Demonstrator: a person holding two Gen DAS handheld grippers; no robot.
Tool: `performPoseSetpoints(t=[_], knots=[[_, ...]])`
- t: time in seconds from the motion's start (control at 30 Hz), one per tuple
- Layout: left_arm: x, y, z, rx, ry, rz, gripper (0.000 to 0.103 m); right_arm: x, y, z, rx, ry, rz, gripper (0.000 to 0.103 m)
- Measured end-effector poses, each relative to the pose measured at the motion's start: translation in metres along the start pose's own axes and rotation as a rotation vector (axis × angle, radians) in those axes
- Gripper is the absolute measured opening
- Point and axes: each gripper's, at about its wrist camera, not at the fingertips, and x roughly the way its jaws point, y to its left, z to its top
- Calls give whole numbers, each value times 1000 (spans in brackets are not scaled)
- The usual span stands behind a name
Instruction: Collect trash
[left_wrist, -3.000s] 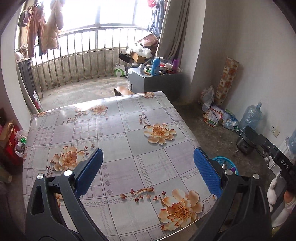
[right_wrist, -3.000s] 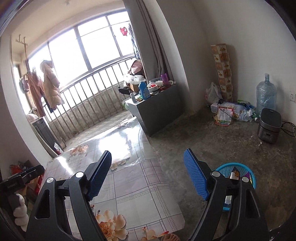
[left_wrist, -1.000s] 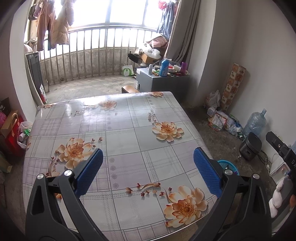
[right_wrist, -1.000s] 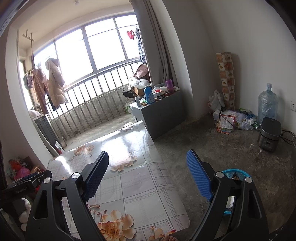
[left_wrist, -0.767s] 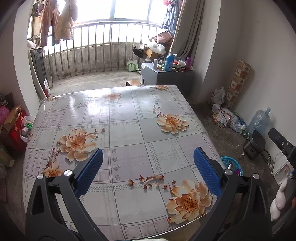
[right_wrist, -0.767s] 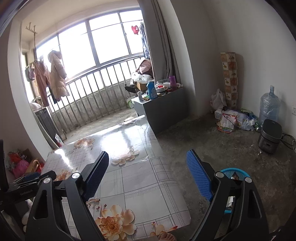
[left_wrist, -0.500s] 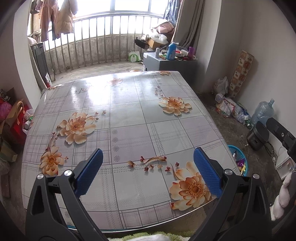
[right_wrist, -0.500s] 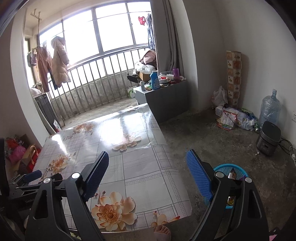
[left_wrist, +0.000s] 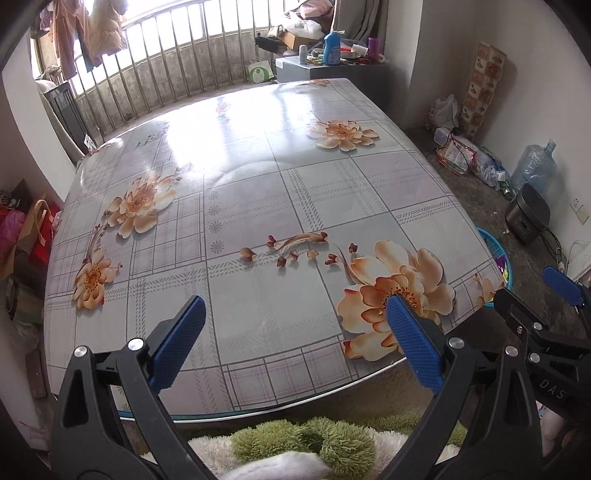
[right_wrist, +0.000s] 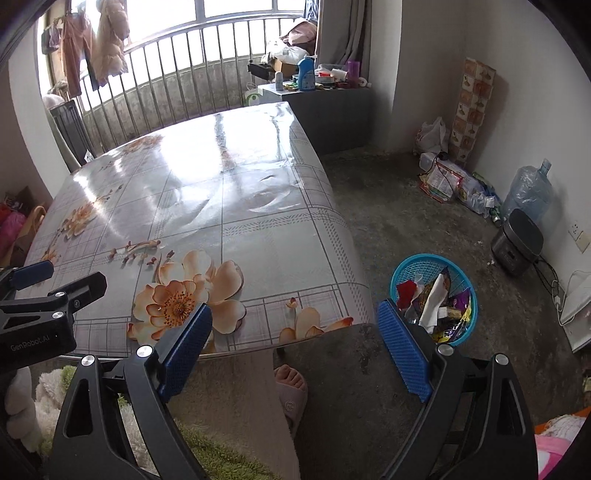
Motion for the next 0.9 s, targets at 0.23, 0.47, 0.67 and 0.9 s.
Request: performPoseSetpoints(t=[0.23, 0.47, 0.67, 0.9], knots=[[4, -5, 1, 18, 20, 11, 94, 0, -16, -15, 21, 69, -64, 88], [5, -9, 4, 29, 23, 15, 94, -4, -35, -15, 56, 75, -111, 88], [4, -9, 4, 29, 23, 17, 94, -3, -40, -13, 65, 76, -120, 88], [4, -9, 4, 29, 23, 16, 94, -1, -44, -13, 67, 72, -125, 88]])
